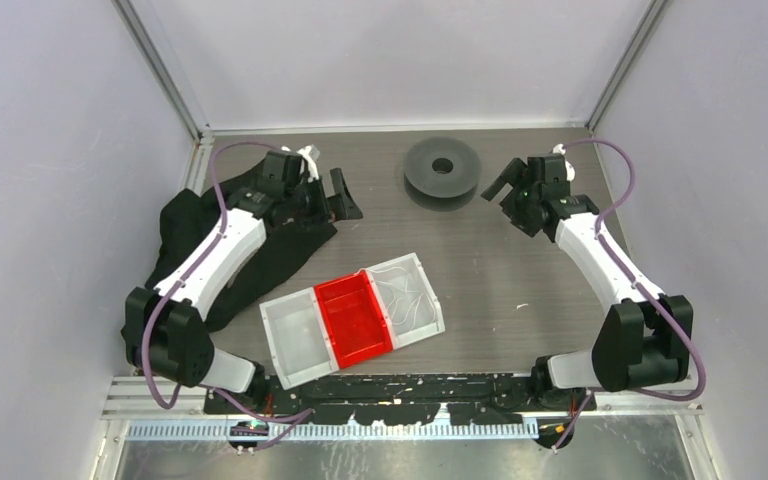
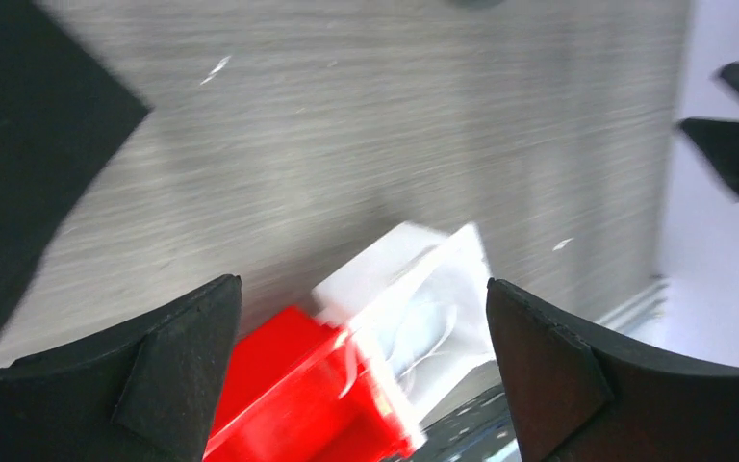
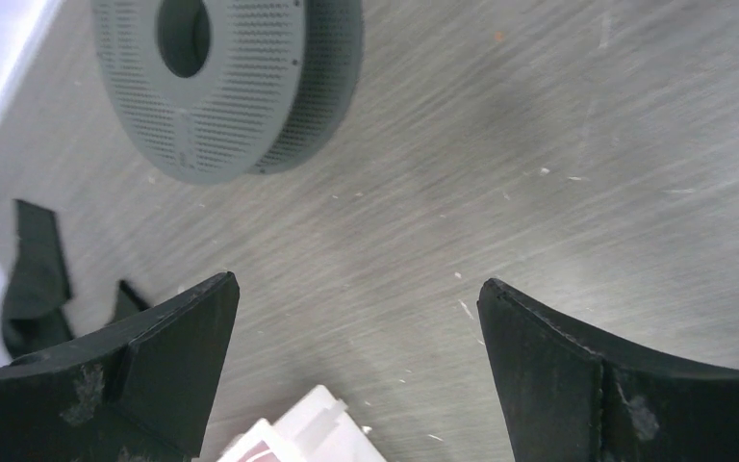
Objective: Wrap the cables
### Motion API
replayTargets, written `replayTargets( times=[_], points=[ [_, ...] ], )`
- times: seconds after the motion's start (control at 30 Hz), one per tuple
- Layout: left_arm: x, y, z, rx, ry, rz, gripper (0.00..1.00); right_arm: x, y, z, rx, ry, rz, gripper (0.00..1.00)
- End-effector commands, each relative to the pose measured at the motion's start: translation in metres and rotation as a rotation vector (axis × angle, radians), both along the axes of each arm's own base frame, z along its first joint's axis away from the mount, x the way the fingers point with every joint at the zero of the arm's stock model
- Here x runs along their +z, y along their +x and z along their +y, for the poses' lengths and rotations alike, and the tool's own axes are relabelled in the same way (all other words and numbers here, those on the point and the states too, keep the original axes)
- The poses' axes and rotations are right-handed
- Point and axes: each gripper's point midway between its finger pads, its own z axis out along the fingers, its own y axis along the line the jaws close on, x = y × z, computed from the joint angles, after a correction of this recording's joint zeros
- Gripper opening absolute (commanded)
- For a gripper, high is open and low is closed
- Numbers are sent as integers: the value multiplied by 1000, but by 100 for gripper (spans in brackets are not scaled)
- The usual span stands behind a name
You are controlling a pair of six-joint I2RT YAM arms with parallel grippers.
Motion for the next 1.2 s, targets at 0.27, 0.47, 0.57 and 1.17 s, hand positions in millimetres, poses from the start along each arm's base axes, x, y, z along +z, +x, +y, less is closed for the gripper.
replayTargets(
  times=[0.27, 0.47, 0.57, 1.17],
  points=[
    [4, 144, -116, -11, -664, 46, 98, 53, 17, 21, 41, 159, -143, 100],
    [-17, 185, -143, -17, -759, 69, 88, 66, -9, 13, 45, 125, -149, 100],
    [-29, 191, -153, -28, -755, 77, 86, 70, -21, 8, 34, 110, -148, 100],
    [-70, 203, -189, -96, -695, 104, 65, 72, -46, -8, -1, 43, -125, 100]
  ],
)
